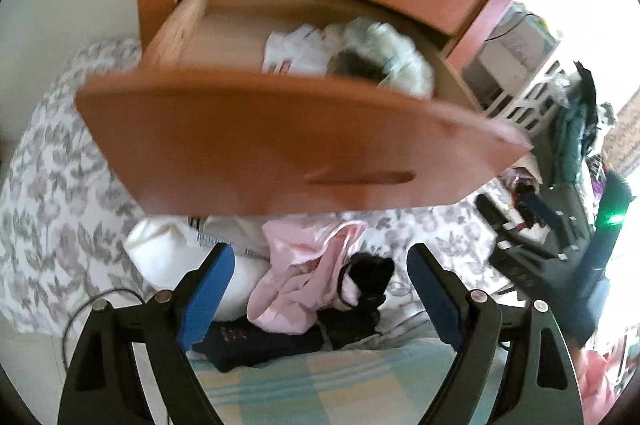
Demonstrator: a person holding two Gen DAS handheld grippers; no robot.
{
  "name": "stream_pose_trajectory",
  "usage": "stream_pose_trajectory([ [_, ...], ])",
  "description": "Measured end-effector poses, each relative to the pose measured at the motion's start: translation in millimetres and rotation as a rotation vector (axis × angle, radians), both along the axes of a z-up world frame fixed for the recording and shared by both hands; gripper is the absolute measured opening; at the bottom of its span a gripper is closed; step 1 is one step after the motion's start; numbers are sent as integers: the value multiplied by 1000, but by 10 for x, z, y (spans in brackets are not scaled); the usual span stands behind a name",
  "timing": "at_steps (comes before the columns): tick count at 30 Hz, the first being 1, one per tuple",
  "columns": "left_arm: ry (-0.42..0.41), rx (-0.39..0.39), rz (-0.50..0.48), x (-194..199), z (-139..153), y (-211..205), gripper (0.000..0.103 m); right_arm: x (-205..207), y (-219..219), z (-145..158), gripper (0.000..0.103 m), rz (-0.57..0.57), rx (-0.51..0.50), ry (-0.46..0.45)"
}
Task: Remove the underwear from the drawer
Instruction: 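Move the left gripper back over the drawer toward the white sock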
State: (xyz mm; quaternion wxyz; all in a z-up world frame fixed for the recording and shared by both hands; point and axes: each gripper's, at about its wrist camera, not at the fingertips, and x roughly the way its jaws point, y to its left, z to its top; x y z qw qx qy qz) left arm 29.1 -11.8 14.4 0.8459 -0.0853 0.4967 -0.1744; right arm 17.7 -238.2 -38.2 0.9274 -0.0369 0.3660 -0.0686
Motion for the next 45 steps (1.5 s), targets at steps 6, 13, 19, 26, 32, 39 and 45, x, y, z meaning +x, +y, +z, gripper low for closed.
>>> stream_pose_trajectory([
  [6, -117, -12, -14, 33, 534, 11, 88, -2, -9, 9, 98, 0, 2, -1],
  [13, -227, -9, 23, 286, 1148, -17, 88, 5, -15, 9, 99, -2, 8, 2],
  [19, -199, -8, 14, 671, 1329, -192, 88, 12, -38, 7, 99, -3, 21, 1],
  [26, -22, 66, 68, 1230, 882, -300, 88, 23, -55, -16, 99, 1, 32, 8],
  [32, 84, 190, 30, 1604, 565, -442, 88, 47, -64, -40, 99, 6, 38, 19],
  [39, 225, 334, -60, 2009, 191, -673, 88, 81, -74, -68, 99, 7, 49, 32],
  [45, 341, 360, -124, 2205, -99, -778, 88, 134, -93, -122, 99, 8, 63, 60],
])
